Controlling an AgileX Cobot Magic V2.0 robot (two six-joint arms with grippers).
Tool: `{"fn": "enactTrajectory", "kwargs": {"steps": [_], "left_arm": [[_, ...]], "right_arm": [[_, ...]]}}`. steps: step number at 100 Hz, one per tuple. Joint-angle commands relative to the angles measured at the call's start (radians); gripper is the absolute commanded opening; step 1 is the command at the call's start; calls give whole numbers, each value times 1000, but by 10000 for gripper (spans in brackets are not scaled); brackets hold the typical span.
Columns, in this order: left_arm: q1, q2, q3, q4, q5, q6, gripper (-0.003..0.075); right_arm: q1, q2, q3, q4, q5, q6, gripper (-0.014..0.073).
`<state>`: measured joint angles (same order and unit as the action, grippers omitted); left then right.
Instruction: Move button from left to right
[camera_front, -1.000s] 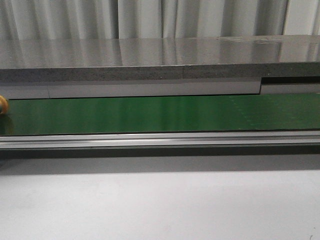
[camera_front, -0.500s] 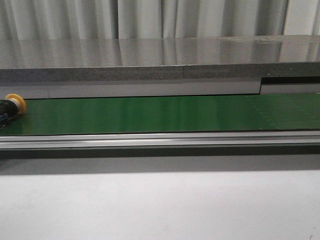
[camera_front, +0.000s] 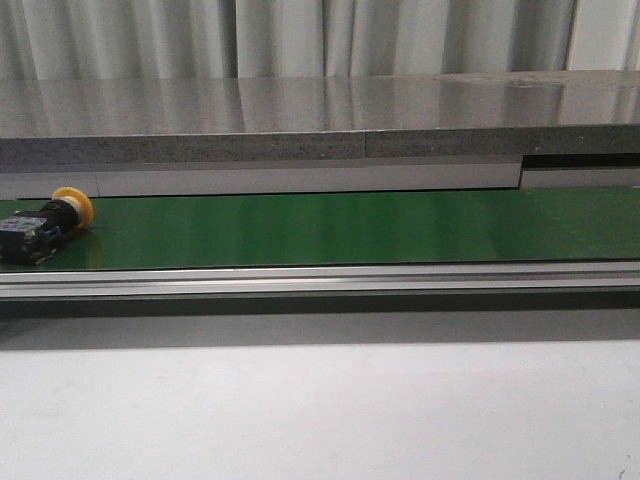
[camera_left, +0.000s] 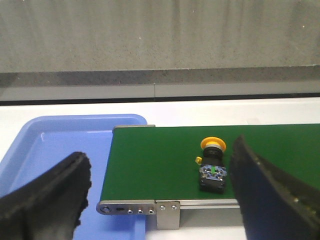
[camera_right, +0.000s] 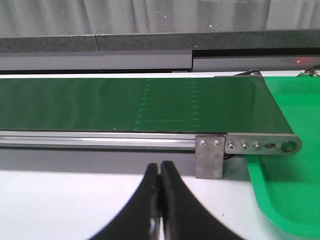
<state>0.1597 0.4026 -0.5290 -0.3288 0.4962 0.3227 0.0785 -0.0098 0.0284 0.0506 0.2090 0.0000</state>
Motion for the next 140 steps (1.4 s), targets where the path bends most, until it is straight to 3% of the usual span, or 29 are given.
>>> {"fn": "enactTrajectory", "kwargs": {"steps": [1,39,67,102,133,140], "left_arm": [[-8,-67,32,-23,-127,19,556],[-8,-150,235,-29,-422,19,556],[-45,-150,278,-66,-396,19,516],[-153,-143,287,-28,-355,19,328],[-153,-143,287,-28,-333,19,-13],[-153,-143,287,-28,-333,19,-20]], "right_arm": [[1,-21,-15,-11,-86,0,-67],[1,-21,-15,-11,-86,0,-67],[1,-21,-15,-11,-86,0,-67],[1,-21,-15,-11,-86,0,-67],[1,-21,-15,-11,-86,0,-67],[1,-21,-15,-11,-86,0,-67]]}}
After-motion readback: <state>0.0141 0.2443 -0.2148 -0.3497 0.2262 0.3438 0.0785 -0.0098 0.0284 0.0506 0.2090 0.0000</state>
